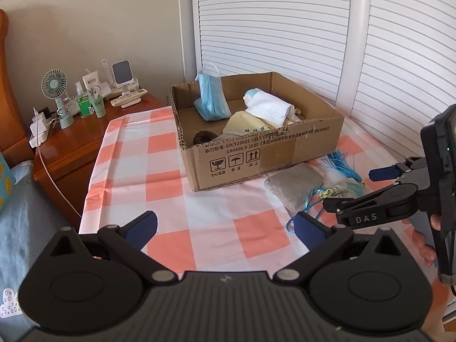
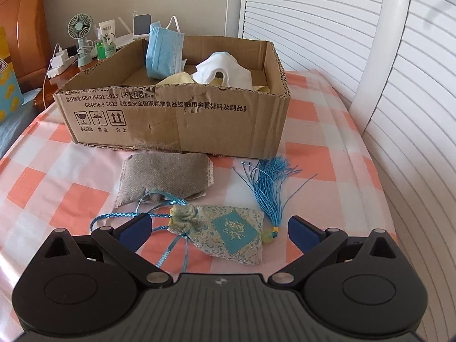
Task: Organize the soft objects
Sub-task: 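Move the left tool to the second grey pouch and the right tool to the floral sachet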
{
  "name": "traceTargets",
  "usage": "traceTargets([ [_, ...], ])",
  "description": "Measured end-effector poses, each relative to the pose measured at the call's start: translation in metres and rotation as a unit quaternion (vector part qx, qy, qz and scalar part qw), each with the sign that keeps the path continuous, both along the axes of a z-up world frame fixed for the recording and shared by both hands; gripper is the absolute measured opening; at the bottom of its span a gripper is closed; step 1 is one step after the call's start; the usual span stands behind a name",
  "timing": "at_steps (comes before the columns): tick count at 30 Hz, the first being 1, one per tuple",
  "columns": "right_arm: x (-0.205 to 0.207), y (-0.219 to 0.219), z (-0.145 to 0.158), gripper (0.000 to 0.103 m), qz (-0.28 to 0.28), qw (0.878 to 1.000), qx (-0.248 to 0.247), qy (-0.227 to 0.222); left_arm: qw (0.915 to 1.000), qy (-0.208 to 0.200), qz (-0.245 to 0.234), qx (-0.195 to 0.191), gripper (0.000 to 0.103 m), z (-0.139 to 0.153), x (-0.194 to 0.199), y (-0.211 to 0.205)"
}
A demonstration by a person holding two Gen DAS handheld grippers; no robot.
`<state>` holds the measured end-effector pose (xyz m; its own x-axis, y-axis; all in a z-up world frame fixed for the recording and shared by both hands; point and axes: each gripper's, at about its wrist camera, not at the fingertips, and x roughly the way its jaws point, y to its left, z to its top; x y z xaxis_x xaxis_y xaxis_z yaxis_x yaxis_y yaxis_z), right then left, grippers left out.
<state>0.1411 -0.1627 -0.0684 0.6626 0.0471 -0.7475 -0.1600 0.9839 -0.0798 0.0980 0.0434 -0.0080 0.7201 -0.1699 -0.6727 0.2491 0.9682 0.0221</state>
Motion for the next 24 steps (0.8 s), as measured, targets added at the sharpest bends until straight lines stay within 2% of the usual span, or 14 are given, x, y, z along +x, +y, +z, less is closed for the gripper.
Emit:
traceTargets([
  [6, -0.002, -0.009, -0.009, 0.103, -0.012, 1.000, -0.025, 0.004, 0.9999, 0.013, -0.006, 0.003, 0.102, -0.005, 0.008, -0.011],
  [9, -0.005, -0.020, -0.011, 0.103, -0.013, 1.000, -0.007, 0.007, 0.9997, 0.019, -0.012, 0.007, 0.102, -0.008, 0.014, -0.019],
  [24, -0.013, -0.035, -0.013, 0.103, 0.009, 1.000, 0.003, -0.009, 0.9969, 0.050, -0.049, 0.035, 0.102, -0.028, 0.072, -0.079],
])
